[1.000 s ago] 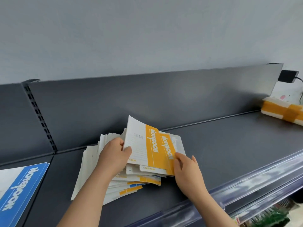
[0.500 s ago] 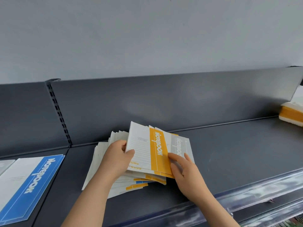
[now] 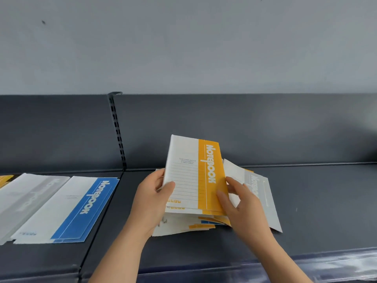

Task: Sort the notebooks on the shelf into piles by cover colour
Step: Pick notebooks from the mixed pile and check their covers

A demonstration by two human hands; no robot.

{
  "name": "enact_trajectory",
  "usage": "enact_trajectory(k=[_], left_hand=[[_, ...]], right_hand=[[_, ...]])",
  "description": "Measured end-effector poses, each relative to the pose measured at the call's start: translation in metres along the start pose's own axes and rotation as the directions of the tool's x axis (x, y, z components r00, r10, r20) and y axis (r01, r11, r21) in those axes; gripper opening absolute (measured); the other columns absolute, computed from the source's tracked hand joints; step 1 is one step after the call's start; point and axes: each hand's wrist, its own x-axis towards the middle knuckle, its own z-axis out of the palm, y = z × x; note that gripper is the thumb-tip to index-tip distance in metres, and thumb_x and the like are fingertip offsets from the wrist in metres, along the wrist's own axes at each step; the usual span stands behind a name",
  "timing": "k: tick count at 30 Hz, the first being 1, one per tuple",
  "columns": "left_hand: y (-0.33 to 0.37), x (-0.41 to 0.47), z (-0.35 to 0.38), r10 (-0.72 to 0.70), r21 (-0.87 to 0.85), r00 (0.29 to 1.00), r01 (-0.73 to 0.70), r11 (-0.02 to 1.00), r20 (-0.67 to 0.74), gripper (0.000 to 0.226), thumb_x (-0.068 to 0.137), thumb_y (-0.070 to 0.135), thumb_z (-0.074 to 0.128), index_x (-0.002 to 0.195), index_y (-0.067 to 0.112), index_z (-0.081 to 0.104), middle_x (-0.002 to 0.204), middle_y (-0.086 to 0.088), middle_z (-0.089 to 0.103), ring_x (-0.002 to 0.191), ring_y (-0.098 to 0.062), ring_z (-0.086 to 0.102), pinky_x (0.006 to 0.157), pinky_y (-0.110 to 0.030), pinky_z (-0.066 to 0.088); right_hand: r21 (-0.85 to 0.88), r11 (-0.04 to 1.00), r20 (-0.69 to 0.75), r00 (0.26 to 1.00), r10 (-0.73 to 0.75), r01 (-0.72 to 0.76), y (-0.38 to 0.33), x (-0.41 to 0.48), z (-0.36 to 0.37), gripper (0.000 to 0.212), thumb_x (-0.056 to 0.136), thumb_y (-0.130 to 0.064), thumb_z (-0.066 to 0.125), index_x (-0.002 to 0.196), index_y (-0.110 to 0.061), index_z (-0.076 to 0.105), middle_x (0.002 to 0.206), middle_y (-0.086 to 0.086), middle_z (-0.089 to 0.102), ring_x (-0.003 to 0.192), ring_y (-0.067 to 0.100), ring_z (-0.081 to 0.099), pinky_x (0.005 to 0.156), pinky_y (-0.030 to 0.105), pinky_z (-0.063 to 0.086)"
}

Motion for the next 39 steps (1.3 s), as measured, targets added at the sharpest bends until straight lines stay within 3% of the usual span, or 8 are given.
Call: enact_trajectory(k=[3,5,8,15,22,31,35,39], left_hand=[[-0.004,-0.006,-0.032,0.018,-0.017,0.999,-0.019,1.0,-0.047,0.033,0.093,0.013,0.057,0.119,0.034,0.06,0.107,0.016,0.07,0.096,-0.004,0.068,0.071,-0.023,0.058],[-0.009,-0.009,-0.055,0.034,0.027,0.996,-0.032,0.999,-0.085,0.033,0.093,0.018,0.058,0.121,0.035,0.059,0.109,0.017,0.069,0.097,-0.006,0.068,0.07,-0.02,0.057],[-0.015,-0.014,-0.095,0.028,0.094,0.992,-0.016,0.995,-0.122,0.032,0.094,0.02,0.056,0.121,0.035,0.059,0.111,0.016,0.067,0.101,-0.01,0.066,0.073,-0.023,0.058],[-0.023,-0.024,-0.199,-0.051,0.168,0.994,0.067,0.983,-0.099,0.04,0.095,0.012,0.052,0.111,0.049,0.054,0.112,0.022,0.064,0.101,-0.007,0.062,0.064,-0.013,0.054],[-0.04,-0.031,-0.313,-0.09,0.264,0.983,0.131,0.956,-0.161,0.04,0.096,0.014,0.052,0.124,0.043,0.05,0.117,0.014,0.062,0.11,-0.012,0.06,0.081,-0.026,0.057],[-0.062,-0.039,-0.411,-0.106,0.33,0.968,0.18,0.927,-0.228,0.043,0.096,0.011,0.051,0.129,0.038,0.051,0.121,0.013,0.061,0.11,-0.012,0.059,0.065,-0.008,0.051],[-0.063,-0.04,-0.434,-0.056,0.378,0.955,0.169,0.91,-0.291,0.036,0.096,0.008,0.05,0.119,0.034,0.058,0.112,0.013,0.065,0.095,-0.007,0.062,0.057,-0.004,0.049],[-0.067,-0.039,-0.459,-0.03,0.412,0.924,0.199,0.889,-0.382,0.032,0.095,0.007,0.051,0.117,0.027,0.063,0.109,0.012,0.068,0.087,-0.004,0.063,0.056,-0.005,0.049]], right_hand=[[0.047,0.997,-0.002,0.998,-0.065,0.065,-0.025,0.0,0.018,0.035,0.091,-0.034,0.055,0.123,-0.042,0.044,0.1,-0.023,0.051,0.094,0.005,0.055,0.078,0.018,0.048],[0.083,0.99,0.018,0.993,-0.115,0.114,-0.041,-0.001,0.034,0.032,0.091,-0.029,0.058,0.108,-0.051,0.04,0.094,-0.029,0.052,0.086,-0.003,0.056,0.067,0.007,0.044],[0.125,0.981,0.064,0.986,-0.156,0.147,-0.066,-0.003,0.065,0.036,0.09,-0.025,0.06,0.099,-0.054,0.04,0.088,-0.03,0.054,0.081,-0.016,0.054,0.062,0.001,0.044],[0.112,0.98,0.159,0.97,-0.184,0.167,-0.123,-0.011,0.149,0.033,0.089,-0.02,0.061,0.102,-0.048,0.049,0.088,-0.026,0.061,0.085,-0.015,0.056,0.066,0.007,0.047],[0.067,0.987,0.226,0.962,-0.156,0.145,-0.189,-0.03,0.245,0.036,0.091,-0.028,0.058,0.126,-0.028,0.053,0.101,-0.016,0.06,0.088,0.004,0.06,0.075,0.02,0.05],[-0.033,0.992,0.274,0.955,-0.109,0.123,-0.244,-0.056,0.332,0.049,0.09,-0.041,0.056,0.135,-0.027,0.044,0.116,-0.01,0.058,0.106,0.011,0.054,0.092,0.032,0.051],[-0.05,0.987,0.307,0.943,-0.13,0.152,-0.259,-0.052,0.361,0.051,0.088,-0.043,0.058,0.135,-0.027,0.044,0.114,-0.01,0.059,0.106,0.012,0.055,0.092,0.033,0.051],[0.019,0.994,0.385,0.917,-0.104,0.105,-0.276,-0.046,0.386,0.056,0.089,-0.037,0.06,0.139,-0.022,0.041,0.101,-0.012,0.054,0.089,0.007,0.053,0.076,0.021,0.048]])
